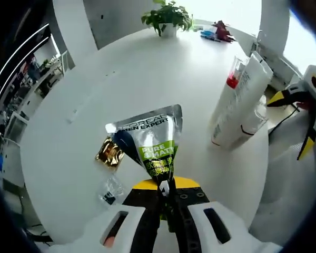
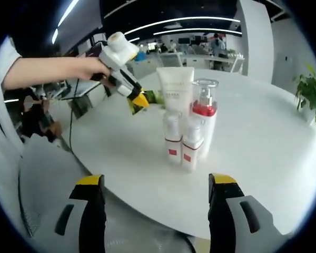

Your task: Arrange the skincare products in the storage area until every visible bottle or jar stands upright without overlapping.

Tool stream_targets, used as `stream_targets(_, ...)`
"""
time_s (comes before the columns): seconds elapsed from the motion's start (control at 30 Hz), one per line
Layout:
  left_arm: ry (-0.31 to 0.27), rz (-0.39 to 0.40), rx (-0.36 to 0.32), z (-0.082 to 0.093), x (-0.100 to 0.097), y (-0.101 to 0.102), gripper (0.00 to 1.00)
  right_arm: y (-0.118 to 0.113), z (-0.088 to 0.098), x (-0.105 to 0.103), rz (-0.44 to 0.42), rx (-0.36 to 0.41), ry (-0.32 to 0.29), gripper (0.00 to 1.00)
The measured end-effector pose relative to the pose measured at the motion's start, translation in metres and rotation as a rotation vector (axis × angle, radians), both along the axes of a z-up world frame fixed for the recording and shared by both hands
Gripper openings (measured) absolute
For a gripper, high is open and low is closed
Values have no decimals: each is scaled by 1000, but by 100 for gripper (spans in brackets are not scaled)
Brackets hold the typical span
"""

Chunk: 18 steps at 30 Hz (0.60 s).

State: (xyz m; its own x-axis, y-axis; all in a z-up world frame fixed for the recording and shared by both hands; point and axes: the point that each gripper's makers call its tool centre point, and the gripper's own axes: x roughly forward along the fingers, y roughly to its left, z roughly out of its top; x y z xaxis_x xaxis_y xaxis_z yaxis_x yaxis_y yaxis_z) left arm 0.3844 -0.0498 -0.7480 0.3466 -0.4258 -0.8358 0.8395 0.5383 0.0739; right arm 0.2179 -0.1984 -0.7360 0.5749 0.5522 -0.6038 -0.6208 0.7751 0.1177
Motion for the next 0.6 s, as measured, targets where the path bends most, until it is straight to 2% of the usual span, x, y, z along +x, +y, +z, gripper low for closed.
stream_targets(0.5, -36, 54, -51, 27, -40, 17, 9, 4, 1, -3, 33, 4, -1, 80)
stream_targets(0.6, -47, 71, -71, 33, -46, 26, 9, 5, 1, -4, 42, 2, 0, 80)
